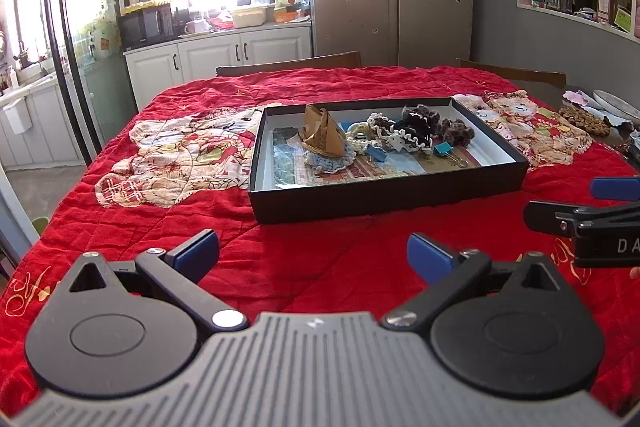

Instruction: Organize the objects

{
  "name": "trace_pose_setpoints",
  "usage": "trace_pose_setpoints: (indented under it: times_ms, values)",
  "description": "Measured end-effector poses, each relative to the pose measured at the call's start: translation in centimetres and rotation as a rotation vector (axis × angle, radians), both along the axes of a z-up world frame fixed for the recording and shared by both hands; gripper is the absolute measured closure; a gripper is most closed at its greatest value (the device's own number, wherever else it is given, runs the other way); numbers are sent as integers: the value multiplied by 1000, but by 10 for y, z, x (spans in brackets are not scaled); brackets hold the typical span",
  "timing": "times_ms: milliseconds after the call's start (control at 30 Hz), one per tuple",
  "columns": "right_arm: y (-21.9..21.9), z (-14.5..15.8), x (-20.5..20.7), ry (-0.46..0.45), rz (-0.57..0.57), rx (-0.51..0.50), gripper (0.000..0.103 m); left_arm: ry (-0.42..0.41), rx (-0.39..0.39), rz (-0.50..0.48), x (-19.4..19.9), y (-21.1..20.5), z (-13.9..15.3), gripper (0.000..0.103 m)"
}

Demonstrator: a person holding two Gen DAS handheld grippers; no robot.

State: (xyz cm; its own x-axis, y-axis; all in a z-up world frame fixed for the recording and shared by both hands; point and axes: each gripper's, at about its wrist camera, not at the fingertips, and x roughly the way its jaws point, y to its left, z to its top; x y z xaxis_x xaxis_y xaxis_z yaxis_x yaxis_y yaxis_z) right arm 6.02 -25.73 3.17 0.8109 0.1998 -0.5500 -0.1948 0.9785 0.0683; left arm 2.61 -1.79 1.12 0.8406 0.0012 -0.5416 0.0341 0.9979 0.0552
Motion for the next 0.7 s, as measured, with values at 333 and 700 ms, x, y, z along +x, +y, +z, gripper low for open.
trace_pose_setpoints:
  times_ms: [333, 700]
  values:
    - [-1, -2, 0, 5, 0, -2, 2, 5, 15, -20, -1, -5, -1, 0]
    - [2, -6, 0, 14, 10, -4, 2, -1, 5, -46, -2, -7, -3, 0]
